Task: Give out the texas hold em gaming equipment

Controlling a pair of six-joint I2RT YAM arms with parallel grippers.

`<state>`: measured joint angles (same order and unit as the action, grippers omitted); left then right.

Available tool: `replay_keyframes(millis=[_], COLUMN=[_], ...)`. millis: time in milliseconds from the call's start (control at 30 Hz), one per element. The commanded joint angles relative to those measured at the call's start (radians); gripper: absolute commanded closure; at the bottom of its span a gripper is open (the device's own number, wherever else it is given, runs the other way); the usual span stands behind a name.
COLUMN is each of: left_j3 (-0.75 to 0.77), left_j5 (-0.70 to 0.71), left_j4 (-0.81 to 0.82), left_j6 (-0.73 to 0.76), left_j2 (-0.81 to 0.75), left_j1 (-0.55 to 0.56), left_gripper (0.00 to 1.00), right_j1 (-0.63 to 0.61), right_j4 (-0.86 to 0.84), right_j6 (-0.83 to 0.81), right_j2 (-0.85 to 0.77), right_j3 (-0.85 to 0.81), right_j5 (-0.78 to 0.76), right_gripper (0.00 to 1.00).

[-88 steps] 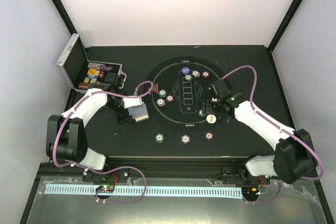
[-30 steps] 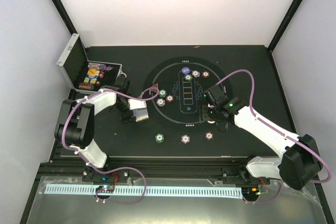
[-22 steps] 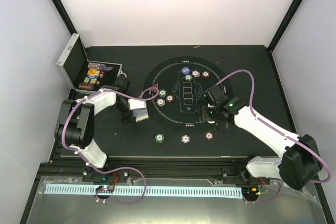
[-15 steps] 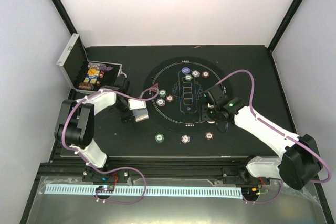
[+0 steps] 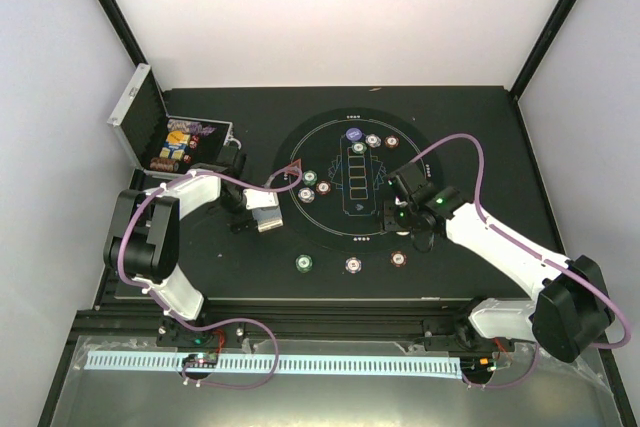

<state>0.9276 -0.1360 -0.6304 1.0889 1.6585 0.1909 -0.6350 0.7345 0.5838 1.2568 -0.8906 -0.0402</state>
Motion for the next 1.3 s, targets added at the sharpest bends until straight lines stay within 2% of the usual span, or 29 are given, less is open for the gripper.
replay_keyframes(millis=[0,333,433,667,867,1100,1267], left_j3=[-0.006,-0.016,-0.017,-0.025,-0.032,-0.032,-0.032], left_j5=[-0.034,-0.043,-0.040,-0.056,-0.065,-0.062,-0.062], left_j4=[0.004,0.019,0.020,0.026,0.031,0.008,-0.019], left_j6=[0.022,0.016,0.020,0.020,0.020,0.031,0.042], left_j2=[0.020,0.020,0.018,0.012,0.011,-0.024,-0.061], left_j1=[-0.005,-0.008,-0.007,-0.010,-0.009,-0.009,-0.010], left_gripper=[0.15,0.28,0.29,0.46,0.53,0.75,0.96], right_j1=[-0.012,-0.019,-0.023,-0.024,-0.024,-0.025,-0.024], right_j4=[-0.020,-0.037,-0.038,-0.046,-0.067,-0.099,-0.180], right_j6=[0.010,0.013,0.013,0.014,0.020,0.026,0.046], right_j2=[-0.002,0.004,0.009,0.008,0.009,0.019,0.030], right_j3=[0.013,0.016,0.016,0.021,0.030,0.016,0.017], right_j5=[0.017,0.031,0.034,0.040,0.060,0.101,0.194], right_gripper=[0.44,0.52,0.54,0.56,0.57,0.57,0.57])
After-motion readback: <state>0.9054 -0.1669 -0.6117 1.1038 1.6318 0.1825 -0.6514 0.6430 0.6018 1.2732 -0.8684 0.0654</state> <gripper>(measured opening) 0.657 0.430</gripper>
